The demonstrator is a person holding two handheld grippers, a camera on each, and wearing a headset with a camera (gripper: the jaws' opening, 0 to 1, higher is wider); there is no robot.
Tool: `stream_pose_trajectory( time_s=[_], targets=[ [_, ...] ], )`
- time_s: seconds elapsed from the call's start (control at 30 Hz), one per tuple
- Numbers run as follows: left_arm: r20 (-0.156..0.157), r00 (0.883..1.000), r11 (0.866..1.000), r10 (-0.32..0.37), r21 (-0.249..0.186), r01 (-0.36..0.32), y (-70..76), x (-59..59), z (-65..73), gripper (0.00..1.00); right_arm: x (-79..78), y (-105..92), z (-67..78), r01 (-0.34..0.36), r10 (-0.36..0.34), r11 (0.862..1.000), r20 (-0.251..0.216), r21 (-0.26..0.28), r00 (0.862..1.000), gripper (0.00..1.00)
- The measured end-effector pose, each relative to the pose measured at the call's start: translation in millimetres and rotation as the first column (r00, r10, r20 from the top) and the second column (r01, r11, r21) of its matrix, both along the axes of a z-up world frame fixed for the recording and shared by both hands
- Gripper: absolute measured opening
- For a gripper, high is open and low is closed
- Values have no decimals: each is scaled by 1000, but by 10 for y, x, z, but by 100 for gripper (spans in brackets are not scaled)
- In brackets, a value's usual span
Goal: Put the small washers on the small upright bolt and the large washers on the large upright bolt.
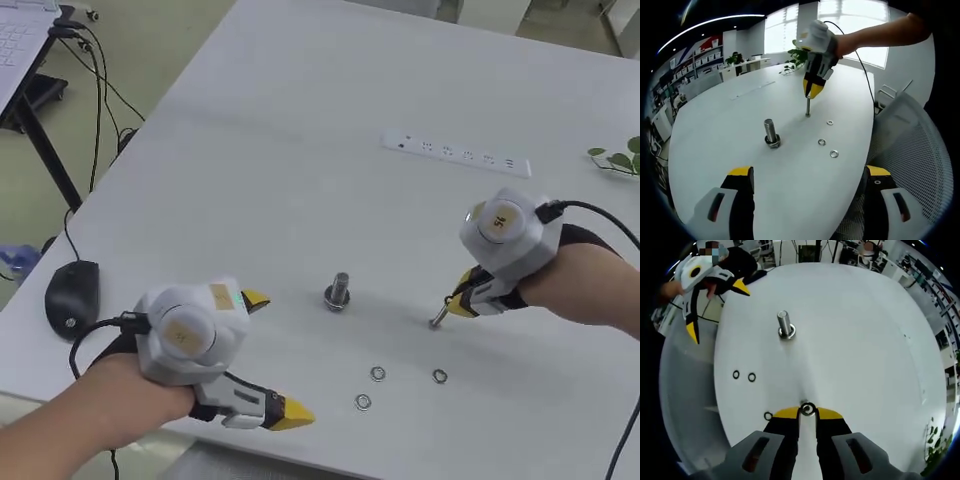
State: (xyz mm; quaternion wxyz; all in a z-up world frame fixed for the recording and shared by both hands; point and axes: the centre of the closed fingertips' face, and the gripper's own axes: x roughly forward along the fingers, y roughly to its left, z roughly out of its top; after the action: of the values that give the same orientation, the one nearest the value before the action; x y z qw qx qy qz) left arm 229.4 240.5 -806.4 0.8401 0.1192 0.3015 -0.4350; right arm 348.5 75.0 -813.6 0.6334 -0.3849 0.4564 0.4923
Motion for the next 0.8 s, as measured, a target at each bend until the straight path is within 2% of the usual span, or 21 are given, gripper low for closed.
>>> stream_pose_trajectory(
  time_s=[0.43,0.8],
  targets=[
    [-2,1000,1000,-7,10,7,-1,-2,-28,89,-34,22,-41,-19,19,1000,-15,-17,1000,12],
    [3,1000,1000,2,5,-2,7,19,-10,87,-46,6,-166,-35,34,998,-24,-43,999,12]
  ],
)
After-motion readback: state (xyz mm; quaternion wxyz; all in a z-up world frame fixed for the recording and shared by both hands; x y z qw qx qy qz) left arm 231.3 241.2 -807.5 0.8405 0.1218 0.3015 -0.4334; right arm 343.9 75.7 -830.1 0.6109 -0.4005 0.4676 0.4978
